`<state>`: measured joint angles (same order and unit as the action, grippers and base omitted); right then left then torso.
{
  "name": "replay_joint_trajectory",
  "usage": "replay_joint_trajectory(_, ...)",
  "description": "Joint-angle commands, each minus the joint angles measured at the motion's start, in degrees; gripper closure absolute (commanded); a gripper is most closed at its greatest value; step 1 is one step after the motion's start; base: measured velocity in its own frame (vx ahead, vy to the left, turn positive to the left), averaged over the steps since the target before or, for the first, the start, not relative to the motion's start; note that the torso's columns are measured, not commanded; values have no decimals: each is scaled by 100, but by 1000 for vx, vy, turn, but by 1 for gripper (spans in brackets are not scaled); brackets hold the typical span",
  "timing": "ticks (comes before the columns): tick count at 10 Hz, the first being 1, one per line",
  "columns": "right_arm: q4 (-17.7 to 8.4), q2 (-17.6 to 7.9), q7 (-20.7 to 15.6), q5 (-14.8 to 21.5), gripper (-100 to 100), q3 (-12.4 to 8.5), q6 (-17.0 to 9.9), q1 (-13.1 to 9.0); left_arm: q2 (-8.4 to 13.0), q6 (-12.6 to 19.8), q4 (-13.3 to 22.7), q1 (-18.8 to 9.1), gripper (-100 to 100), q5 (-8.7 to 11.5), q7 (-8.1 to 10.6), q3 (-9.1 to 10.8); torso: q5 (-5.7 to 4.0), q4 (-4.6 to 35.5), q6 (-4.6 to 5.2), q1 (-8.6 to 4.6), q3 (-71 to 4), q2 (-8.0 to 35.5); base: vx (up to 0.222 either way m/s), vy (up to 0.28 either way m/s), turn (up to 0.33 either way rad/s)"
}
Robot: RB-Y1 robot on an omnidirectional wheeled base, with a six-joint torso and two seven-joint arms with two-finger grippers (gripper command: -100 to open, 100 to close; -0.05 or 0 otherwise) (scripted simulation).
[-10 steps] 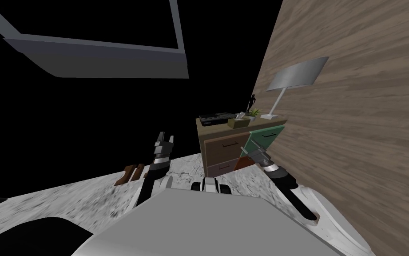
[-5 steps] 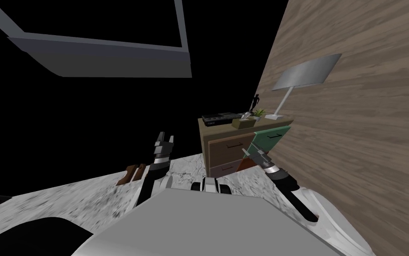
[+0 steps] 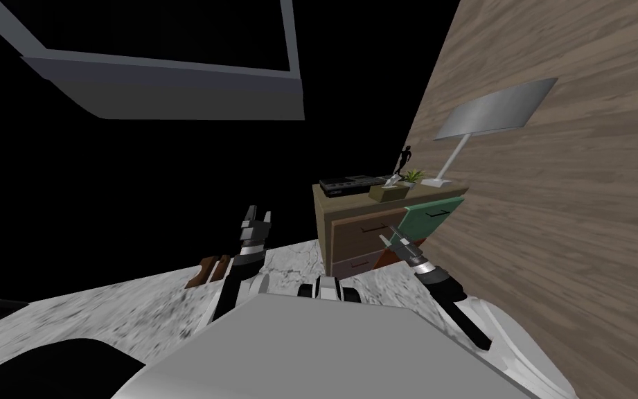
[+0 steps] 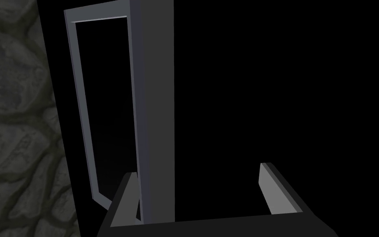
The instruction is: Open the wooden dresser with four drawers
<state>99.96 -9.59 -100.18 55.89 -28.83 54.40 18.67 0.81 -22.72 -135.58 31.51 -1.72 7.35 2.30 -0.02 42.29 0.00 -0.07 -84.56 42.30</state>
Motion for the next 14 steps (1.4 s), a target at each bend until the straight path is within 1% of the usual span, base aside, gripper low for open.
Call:
replay_joint_trajectory(1, -138, 166, -321, 172, -100, -125, 114, -22, 0, 0, 0, 0, 0, 0, 0, 0, 2, -1, 0, 8, -2, -3, 10, 72, 9)
replay_joint_trajectory(3, -299, 440, -626, 353, -100, -256, 229, -59, 0, 0, 0, 0, 0, 0, 0, 0, 1, 1, 0, 4, 2, 3, 8, 67, 22)
replay_joint_trajectory(5, -414, 780, -837, 479, -100, -348, 308, -84, 0, 0, 0, 0, 0, 0, 0, 0, 2, -1, 0, 6, -2, -2, 13, 61, 25)
replay_joint_trajectory(7, -480, 1122, -949, 546, -100, -398, 351, -98, 0, 0, 0, 0, 0, 0, 0, 0, 1, 0, 0, 4, -1, 0, 2, 45, 18)
replay_joint_trajectory(8, -493, 1222, -969, 559, -100, -408, 359, -101, 0, 0, 0, 0, 0, 0, 0, 0, 1, 0, 0, 2, 1, 2, 0, 28, 4)
replay_joint_trajectory(9, -482, 1141, -947, 547, -100, -400, 350, -102, 0, 0, 0, 0, 0, 0, 0, 0, 1, 0, 0, 0, 0, 1, 0, 12, 1)
replay_joint_trajectory(10, -680, 1044, -933, 586, -100, -687, 336, -264, 1, 0, 0, 0, 0, 0, 0, 1, 0, 0, 1, -3, -1, 0, -52, 12, 265)
replay_joint_trajectory(11, -877, 936, -914, 623, -100, -867, 321, -424, 1, 0, 0, -2, 0, 0, 0, 0, 0, 3, -4, 1, 7, 12, -126, 40, 410)
replay_joint_trajectory(12, -877, 936, -914, 623, -100, -993, 321, -424, 0, 1, 1, -3, 0, 0, 0, -1, 3, 7, -3, 15, 16, 27, -108, 25, 219)
replay_joint_trajectory(13, -1073, 828, -896, 659, -100, -1200, 306, -585, 0, 0, 0, -2, 0, 0, 0, 0, 4, 5, 5, 8, 10, 16, -108, 32, 314)
replay_joint_trajectory(14, -1073, 828, -896, 659, -100, -1290, 306, -585, 0, 1, 1, -2, 0, 0, 0, 0, 2, 1, -2, 8, 2, 3, -82, 30, 154)
